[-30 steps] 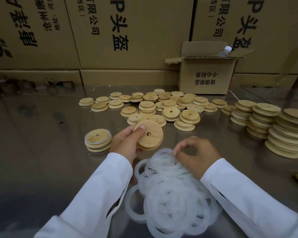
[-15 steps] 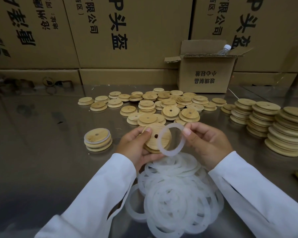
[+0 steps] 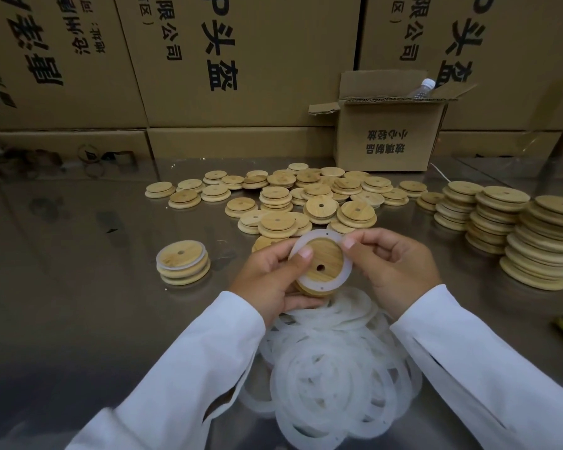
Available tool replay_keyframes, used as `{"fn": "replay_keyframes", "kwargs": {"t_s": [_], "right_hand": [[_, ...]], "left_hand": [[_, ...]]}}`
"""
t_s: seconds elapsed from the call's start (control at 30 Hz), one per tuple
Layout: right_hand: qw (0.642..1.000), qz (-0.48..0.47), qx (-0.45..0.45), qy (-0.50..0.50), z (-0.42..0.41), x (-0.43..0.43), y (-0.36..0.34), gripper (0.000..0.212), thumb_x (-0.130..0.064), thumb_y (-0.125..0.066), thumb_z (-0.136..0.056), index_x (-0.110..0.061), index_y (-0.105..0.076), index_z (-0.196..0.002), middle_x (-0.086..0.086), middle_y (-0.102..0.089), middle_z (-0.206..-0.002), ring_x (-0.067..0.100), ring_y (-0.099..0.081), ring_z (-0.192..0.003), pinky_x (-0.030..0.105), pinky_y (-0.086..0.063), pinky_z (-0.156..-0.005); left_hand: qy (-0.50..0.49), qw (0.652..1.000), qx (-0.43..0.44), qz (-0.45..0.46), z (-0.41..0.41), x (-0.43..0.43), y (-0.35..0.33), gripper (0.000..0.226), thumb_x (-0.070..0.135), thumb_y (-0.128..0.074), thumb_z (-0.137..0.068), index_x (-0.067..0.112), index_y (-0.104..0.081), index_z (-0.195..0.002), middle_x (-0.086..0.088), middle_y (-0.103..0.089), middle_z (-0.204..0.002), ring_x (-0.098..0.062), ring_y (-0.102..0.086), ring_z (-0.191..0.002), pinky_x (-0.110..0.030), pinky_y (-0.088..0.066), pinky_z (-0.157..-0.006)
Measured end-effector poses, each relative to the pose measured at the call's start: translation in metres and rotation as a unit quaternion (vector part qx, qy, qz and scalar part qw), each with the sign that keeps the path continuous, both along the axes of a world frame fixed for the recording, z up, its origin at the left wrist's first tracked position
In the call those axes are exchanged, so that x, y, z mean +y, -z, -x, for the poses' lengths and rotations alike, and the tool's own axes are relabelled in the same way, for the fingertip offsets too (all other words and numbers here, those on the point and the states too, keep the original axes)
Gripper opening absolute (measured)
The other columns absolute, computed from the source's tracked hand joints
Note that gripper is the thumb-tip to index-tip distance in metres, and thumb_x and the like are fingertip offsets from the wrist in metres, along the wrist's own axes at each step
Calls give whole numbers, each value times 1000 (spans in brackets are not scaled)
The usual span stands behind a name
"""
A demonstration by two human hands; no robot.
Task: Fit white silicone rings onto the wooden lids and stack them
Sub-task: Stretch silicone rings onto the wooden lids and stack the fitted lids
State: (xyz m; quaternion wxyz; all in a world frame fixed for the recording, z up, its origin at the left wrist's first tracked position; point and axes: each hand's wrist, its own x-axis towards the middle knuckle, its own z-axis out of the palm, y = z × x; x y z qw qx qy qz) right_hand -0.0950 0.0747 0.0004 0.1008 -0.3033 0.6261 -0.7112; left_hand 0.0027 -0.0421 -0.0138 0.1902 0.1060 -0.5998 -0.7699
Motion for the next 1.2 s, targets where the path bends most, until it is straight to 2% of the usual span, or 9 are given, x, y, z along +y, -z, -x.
{"fn": "replay_keyframes", "kwargs": {"t_s": [0.17, 0.27, 0.43, 0.73, 0.93, 1.03, 1.2], "right_hand": [[999, -14, 30, 19, 1, 0, 3, 18, -7, -68, -78, -21, -68, -68, -5, -65, -64, -1, -58, -58, 9, -47, -60], [998, -24, 51, 26, 1, 0, 3, 18, -7, -68, -78, -22, -67, -68, -7, -65, -65, -1, -57, -59, 8, -46, -61], [994, -29, 96, 36, -3, 1, 2, 20, -7, -66, -80, -22, -64, -68, -8, -63, -68, -4, -54, -62, 7, -44, -63], [997, -42, 62, 31, -1, 1, 1, 16, -7, -65, -81, -19, -65, -70, -3, -65, -72, 5, -56, -66, 8, -45, -65], [996, -56, 68, 19, -3, 2, -2, 15, -8, -64, -83, -18, -65, -71, -3, -63, -70, 1, -54, -62, 5, -44, -62], [996, -53, 72, 12, -4, 2, -4, 16, -8, -63, -83, -18, -64, -71, -3, -63, -70, 6, -56, -66, 6, -45, -64], [997, -24, 76, 0, -6, 4, -9, 16, -11, -66, -81, -22, -65, -69, -5, -65, -70, 4, -58, -67, 9, -45, -65]], "left_hand": [[0, 1000, 10, 10, 2, 0, 1, 27, 22, -53, -82, 17, -64, -106, -11, -70, -101, -25, -68, -94, -36, -58, -75], [-7, 999, 22, 24, 1, 1, 1, 31, 25, -56, -75, 17, -64, -104, -10, -71, -98, -24, -69, -92, -34, -58, -71], [-47, 998, 23, 45, 1, -1, 0, 24, 17, -55, -85, 13, -64, -107, -14, -70, -100, -28, -69, -92, -37, -59, -69], [-63, 995, 38, 67, 0, 0, -2, 26, 14, -54, -86, 10, -63, -110, -14, -71, -99, -27, -69, -91, -34, -59, -68], [-83, 992, 59, 80, 0, 2, -3, 25, 13, -52, -88, 8, -63, -109, -13, -72, -95, -27, -69, -88, -35, -59, -68], [-70, 993, 72, 57, -2, 1, -4, 31, 19, -55, -82, 7, -62, -110, -9, -72, -92, -24, -69, -86, -35, -58, -68], [-44, 994, 96, -21, -2, 2, -5, 38, 22, -55, -75, 8, -62, -110, -13, -71, -97, -27, -69, -90, -38, -58, -71]]}}
